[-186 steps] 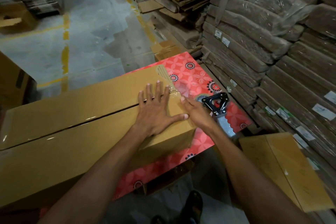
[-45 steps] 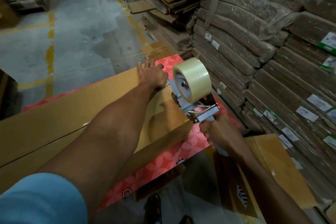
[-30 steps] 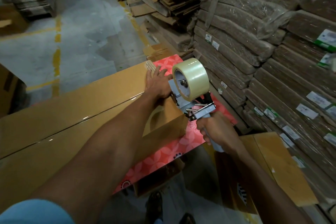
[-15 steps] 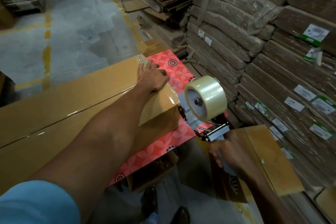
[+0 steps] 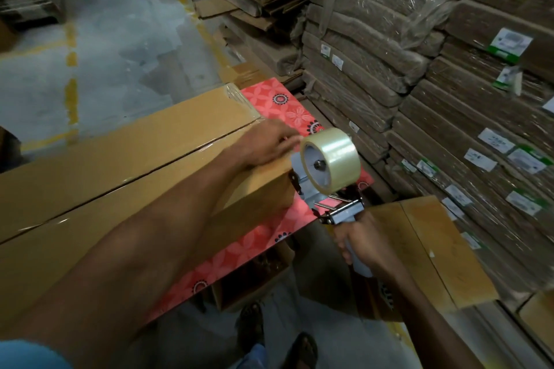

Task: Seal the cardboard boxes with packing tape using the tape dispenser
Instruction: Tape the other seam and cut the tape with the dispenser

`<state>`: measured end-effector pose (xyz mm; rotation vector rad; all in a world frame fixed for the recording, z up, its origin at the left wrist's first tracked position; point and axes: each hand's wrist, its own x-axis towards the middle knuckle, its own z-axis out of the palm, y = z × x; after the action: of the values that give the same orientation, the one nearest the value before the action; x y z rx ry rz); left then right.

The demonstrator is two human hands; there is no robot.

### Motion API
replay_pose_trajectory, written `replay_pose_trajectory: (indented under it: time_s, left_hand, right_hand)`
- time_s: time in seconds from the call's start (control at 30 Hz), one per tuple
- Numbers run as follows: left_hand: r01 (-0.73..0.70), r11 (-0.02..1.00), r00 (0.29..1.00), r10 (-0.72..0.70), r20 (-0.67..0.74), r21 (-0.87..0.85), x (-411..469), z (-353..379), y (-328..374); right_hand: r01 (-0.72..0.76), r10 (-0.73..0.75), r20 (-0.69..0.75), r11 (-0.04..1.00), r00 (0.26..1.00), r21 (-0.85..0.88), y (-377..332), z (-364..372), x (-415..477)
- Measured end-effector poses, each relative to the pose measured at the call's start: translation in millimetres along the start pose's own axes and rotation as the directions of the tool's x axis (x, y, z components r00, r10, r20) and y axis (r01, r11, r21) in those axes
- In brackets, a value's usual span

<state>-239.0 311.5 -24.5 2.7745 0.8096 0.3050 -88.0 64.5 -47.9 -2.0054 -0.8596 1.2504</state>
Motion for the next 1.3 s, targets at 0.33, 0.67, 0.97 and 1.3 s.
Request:
replay_pose_trajectory:
  time_s: [0.33, 0.67, 0.97, 1.3]
  left_hand:
    - [-0.081, 0.992, 0.984, 0.065, 0.167, 0.093, -17.6, 15.9, -8.5]
    - [-0.012, 0.985, 0.983, -0.02, 0.182, 0.172, -15.2, 15.9, 2.3]
    - [0.03, 0.999, 0.994, -0.034, 0.108, 0.039, -13.3, 16.0, 5.4]
    - [0.024, 0.989, 0.991, -0.043, 0.124, 0.149, -6.7, 26.8, 2.2]
  right_hand:
    - [-0.13, 0.11, 0.13, 0.978, 0.985, 0.165, -4.4, 19.5, 15.8]
    - [-0.167, 0.237, -0.184, 0.929, 0.954, 0.33, 20.1, 8.8, 60.5]
    - [0.051, -0.168, -0.226, 0.893, 0.96, -0.448, -7.3, 20.3, 184.8]
    - [-0.138, 0.04, -0.184, 0.818, 0.982, -0.558, 30.7, 42.7, 226.2]
